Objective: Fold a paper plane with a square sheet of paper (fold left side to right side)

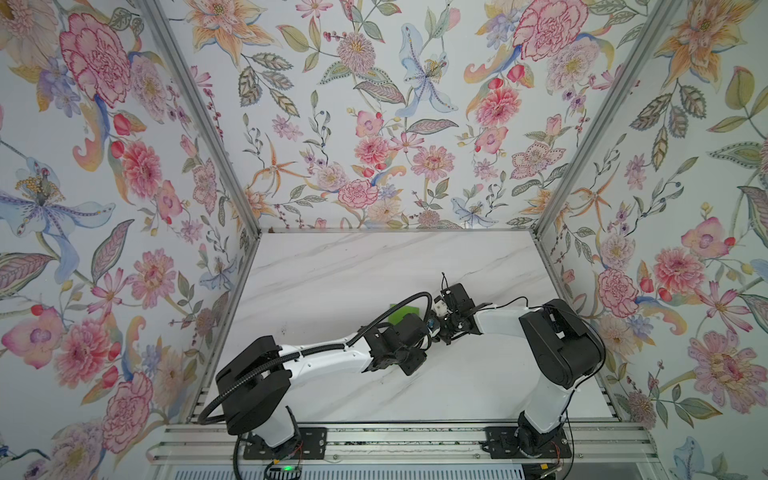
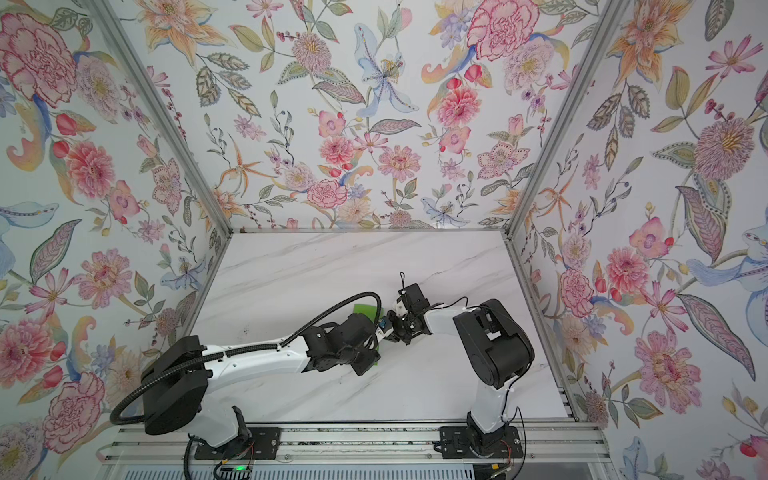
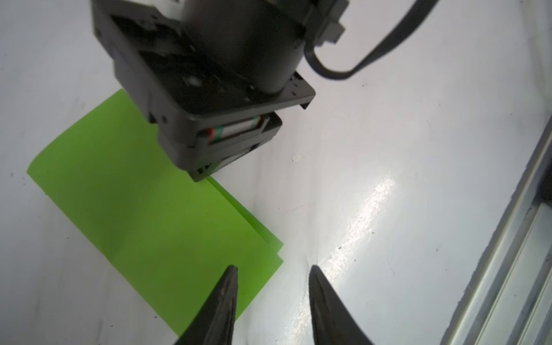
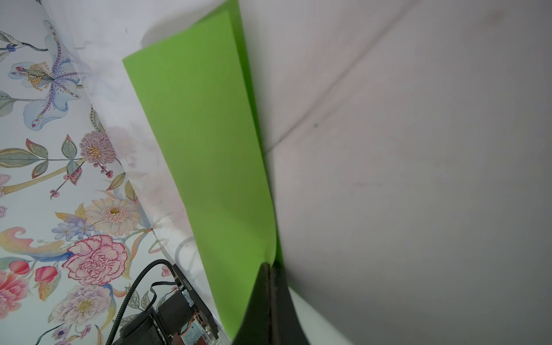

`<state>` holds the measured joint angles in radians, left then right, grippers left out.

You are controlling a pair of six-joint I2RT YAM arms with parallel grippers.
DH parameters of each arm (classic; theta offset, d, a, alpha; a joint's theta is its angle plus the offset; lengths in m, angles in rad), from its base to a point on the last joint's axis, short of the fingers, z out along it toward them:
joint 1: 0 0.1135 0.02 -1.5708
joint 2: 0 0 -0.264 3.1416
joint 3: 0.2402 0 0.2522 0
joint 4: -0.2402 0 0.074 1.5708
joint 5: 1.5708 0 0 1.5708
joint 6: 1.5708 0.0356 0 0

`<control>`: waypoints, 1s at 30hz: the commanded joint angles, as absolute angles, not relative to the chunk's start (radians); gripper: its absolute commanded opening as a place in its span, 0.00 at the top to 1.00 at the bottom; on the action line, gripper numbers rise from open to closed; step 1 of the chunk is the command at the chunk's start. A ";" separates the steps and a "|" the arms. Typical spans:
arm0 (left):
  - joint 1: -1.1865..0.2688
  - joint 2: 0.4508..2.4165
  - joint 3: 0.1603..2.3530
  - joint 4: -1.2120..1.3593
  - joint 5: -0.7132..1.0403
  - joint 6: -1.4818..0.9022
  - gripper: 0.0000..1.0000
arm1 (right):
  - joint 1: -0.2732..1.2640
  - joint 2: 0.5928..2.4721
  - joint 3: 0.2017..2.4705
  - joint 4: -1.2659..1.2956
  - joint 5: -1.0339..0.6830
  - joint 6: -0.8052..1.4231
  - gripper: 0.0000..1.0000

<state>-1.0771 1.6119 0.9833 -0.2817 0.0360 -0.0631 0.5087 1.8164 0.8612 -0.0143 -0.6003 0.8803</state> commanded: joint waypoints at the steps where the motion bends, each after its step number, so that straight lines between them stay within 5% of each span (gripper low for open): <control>1: -1.118 1.652 0.988 -0.263 -0.096 0.017 0.55 | 0.499 1.864 0.841 -0.135 -0.562 0.897 1.00; 14: -1.158 1.763 1.029 -0.281 -0.193 0.090 0.50 | 0.491 1.864 0.835 -0.135 -0.558 0.895 1.00; 22: -1.157 1.715 1.037 -0.313 -0.201 0.099 0.62 | 0.489 1.861 0.830 -0.134 -0.554 0.893 1.00; 30: -1.157 1.680 1.025 -0.313 -0.184 0.092 0.85 | 0.489 1.862 0.828 -0.135 -0.551 0.891 1.00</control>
